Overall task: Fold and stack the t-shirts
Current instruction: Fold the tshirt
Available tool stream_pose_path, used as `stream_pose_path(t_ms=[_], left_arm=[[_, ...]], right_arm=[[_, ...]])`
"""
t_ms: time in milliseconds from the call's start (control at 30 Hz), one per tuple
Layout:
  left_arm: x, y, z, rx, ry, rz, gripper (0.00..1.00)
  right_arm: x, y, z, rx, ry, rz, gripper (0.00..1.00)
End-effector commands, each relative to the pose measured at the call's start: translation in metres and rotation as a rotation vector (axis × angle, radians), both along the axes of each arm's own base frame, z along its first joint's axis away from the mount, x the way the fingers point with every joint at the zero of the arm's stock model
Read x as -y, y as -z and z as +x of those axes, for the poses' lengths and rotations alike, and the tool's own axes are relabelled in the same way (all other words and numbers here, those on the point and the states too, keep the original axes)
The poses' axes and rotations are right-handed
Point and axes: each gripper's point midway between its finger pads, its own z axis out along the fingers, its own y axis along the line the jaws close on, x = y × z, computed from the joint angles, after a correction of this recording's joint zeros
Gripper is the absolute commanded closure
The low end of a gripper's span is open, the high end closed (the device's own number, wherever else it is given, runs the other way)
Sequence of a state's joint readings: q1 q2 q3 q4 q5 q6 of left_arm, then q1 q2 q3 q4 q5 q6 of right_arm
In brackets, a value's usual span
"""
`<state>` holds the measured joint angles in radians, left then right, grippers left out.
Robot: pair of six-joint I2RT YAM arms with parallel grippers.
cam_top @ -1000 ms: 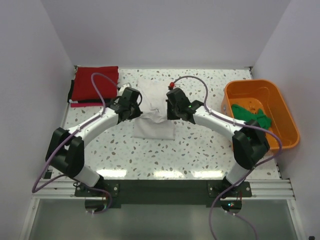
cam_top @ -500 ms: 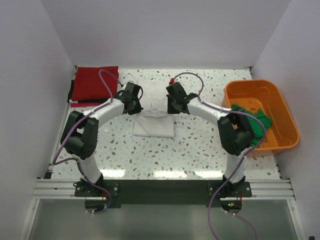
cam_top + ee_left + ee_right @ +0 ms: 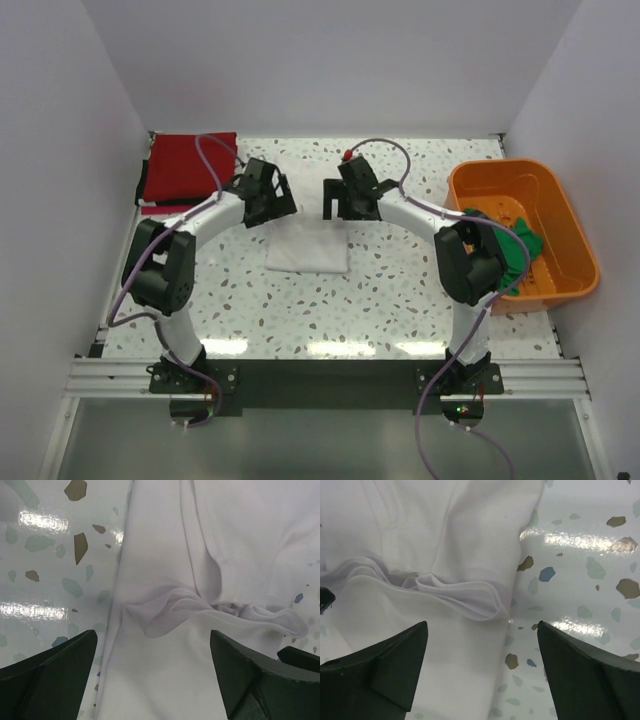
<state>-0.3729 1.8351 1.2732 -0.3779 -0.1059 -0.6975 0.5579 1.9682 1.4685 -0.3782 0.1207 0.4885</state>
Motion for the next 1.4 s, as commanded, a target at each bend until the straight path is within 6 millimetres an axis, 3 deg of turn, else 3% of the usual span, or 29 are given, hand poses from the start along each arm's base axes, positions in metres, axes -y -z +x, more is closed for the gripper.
stream_pose_path(t_ms=[0,33,67,100,133,200,233,300,367,467,633,667,733,767,800,867,900,967,1000,1167,1300,1367], left_arm=[[0.001,-0.053,0.006,0.137,0.015,-0.052,0.00],[-0.002,-0.045,-0.002,0.118,0.017,-0.050,0.00],[-0.004,-0.050,-0.006,0.129,0.016,-0.052,0.00],[-0.006,-0.048,-0.011,0.125,0.016,-0.049,0.00],[-0.009,-0.039,-0.021,0.102,0.015,-0.041,0.00],[-0.010,-0.041,-0.029,0.118,0.027,-0.054,0.00],[-0.008,-0.030,-0.041,0.089,0.051,-0.069,0.00],[-0.003,-0.032,-0.045,0.106,0.088,-0.096,0.00],[0.012,-0.029,-0.055,0.087,0.162,-0.157,0.00],[0.034,-0.032,-0.054,0.109,0.248,-0.236,0.00],[0.056,-0.035,-0.032,0.118,0.285,-0.285,0.00],[0.057,-0.025,-0.029,0.097,0.280,-0.277,0.00],[0.059,-0.026,-0.015,0.111,0.277,-0.262,0.00],[0.060,-0.013,-0.012,0.081,0.278,-0.250,0.00],[0.062,-0.017,-0.003,0.092,0.279,-0.239,0.00],[0.060,-0.006,0.009,0.080,0.259,-0.210,0.00],[0.061,-0.015,0.022,0.108,0.254,-0.201,0.00],[0.054,-0.012,0.038,0.120,0.222,-0.153,0.00],[0.055,-0.022,0.049,0.147,0.222,-0.140,0.00],[0.026,-0.004,0.084,0.107,0.112,-0.001,0.00],[0.020,-0.021,0.081,0.113,0.117,0.000,0.00],[0.020,-0.050,0.073,0.175,0.123,-0.028,0.00]], right_arm=[[-0.007,-0.037,-0.008,0.051,-0.054,0.066,0.01],[-0.005,-0.043,-0.012,0.059,-0.056,0.076,0.01],[-0.004,-0.042,-0.018,0.048,-0.054,0.086,0.01],[0.001,-0.029,-0.029,0.018,-0.055,0.079,0.01],[0.004,-0.035,-0.034,0.028,-0.054,0.088,0.01],[0.011,-0.022,-0.050,-0.007,-0.052,0.087,0.01],[0.011,-0.020,-0.053,-0.008,-0.056,0.093,0.01],[0.017,-0.017,-0.061,-0.020,-0.049,0.081,0.01],[0.019,-0.016,-0.065,-0.019,-0.039,0.086,0.01],[0.019,-0.009,-0.074,-0.038,-0.047,0.109,0.01],[0.028,0.000,-0.089,-0.063,-0.047,0.097,0.01],[0.030,0.004,-0.093,-0.073,-0.045,0.094,0.01],[0.033,0.003,-0.098,-0.075,-0.041,0.091,0.01],[0.036,0.003,-0.100,-0.076,-0.038,0.085,0.01],[0.038,0.003,-0.101,-0.077,-0.032,0.079,0.01],[0.040,-0.003,-0.101,-0.059,-0.029,0.084,0.01],[0.041,-0.003,-0.103,-0.059,-0.028,0.080,0.01],[0.042,-0.008,-0.103,-0.046,-0.029,0.086,0.01],[0.044,-0.009,-0.104,-0.046,-0.025,0.080,0.01],[0.048,-0.015,-0.109,-0.036,-0.032,0.078,0.01],[0.044,-0.020,-0.117,-0.047,-0.048,0.112,0.01],[0.036,-0.019,-0.126,-0.069,-0.070,0.146,0.01]])
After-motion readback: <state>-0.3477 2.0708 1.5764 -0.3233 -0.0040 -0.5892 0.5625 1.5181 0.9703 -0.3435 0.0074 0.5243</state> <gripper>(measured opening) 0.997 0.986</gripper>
